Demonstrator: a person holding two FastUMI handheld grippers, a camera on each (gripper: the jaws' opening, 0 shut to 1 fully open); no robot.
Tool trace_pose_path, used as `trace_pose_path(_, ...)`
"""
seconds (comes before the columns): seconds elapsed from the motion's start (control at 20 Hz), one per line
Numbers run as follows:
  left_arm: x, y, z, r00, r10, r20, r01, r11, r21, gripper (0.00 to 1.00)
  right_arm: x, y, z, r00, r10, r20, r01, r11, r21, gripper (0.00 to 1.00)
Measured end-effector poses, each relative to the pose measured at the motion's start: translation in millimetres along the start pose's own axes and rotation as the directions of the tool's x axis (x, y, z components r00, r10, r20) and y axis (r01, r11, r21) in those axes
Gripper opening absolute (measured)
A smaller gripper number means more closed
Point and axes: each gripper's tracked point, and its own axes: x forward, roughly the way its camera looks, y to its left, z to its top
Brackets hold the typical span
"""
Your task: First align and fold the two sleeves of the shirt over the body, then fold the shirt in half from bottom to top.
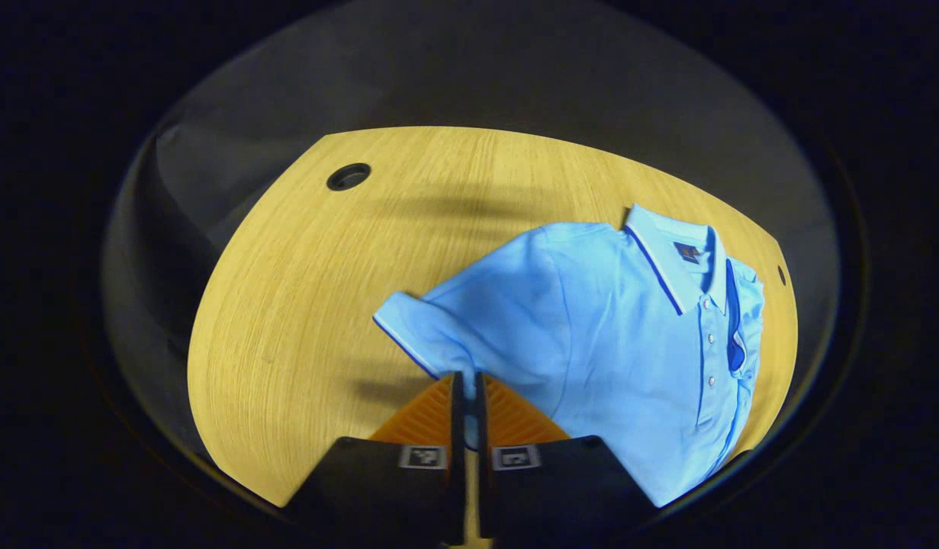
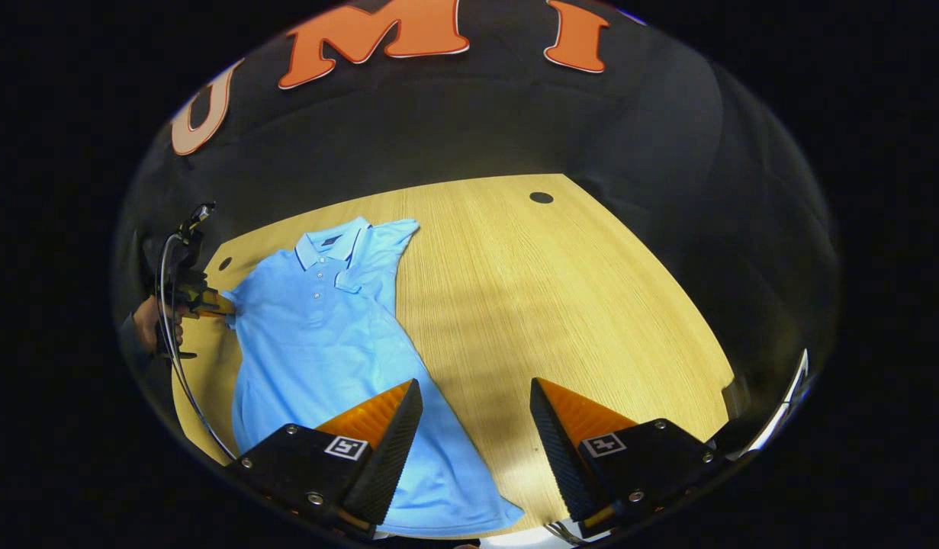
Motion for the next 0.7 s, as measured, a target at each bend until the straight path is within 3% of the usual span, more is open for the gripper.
trace_pose_path(0.05,-1.8,-5.7,2.3,1.000,-0.013,0.007,0.013,1.000,0.013,0.04,-0.7,-2.6,-3.1,1.000,-0.005,-0.002,0.005,1.000,0.000,0.86)
trace_pose_path(0.2,-14.7,-28.4,23.7,0.995,-0.060,0.078,0.055,0.996,0.067,0.04,-6.2,-6.9,-11.7,1.000,-0.012,-0.008,0.012,1.000,0.010,0.87)
trace_pose_path(0.25,-19.6,-37.4,32.0,0.992,-0.074,0.102,0.065,0.994,0.090,0.04,-8.1,-9.5,-13.8,1.000,-0.014,-0.011,0.015,1.000,0.010,0.82)
trace_pose_path(0.35,-29.3,-54.6,43.3,0.987,-0.096,0.129,0.076,0.986,0.148,0.04,-12.4,-13.4,-20.4,1.000,-0.024,-0.018,0.024,1.000,0.003,0.87)
trace_pose_path(0.7,-48.7,-128.0,57.8,0.963,-0.216,0.158,0.158,0.935,0.316,0.04,-17.2,-14.6,-41.9,0.999,-0.019,-0.034,0.019,1.000,0.014,0.87)
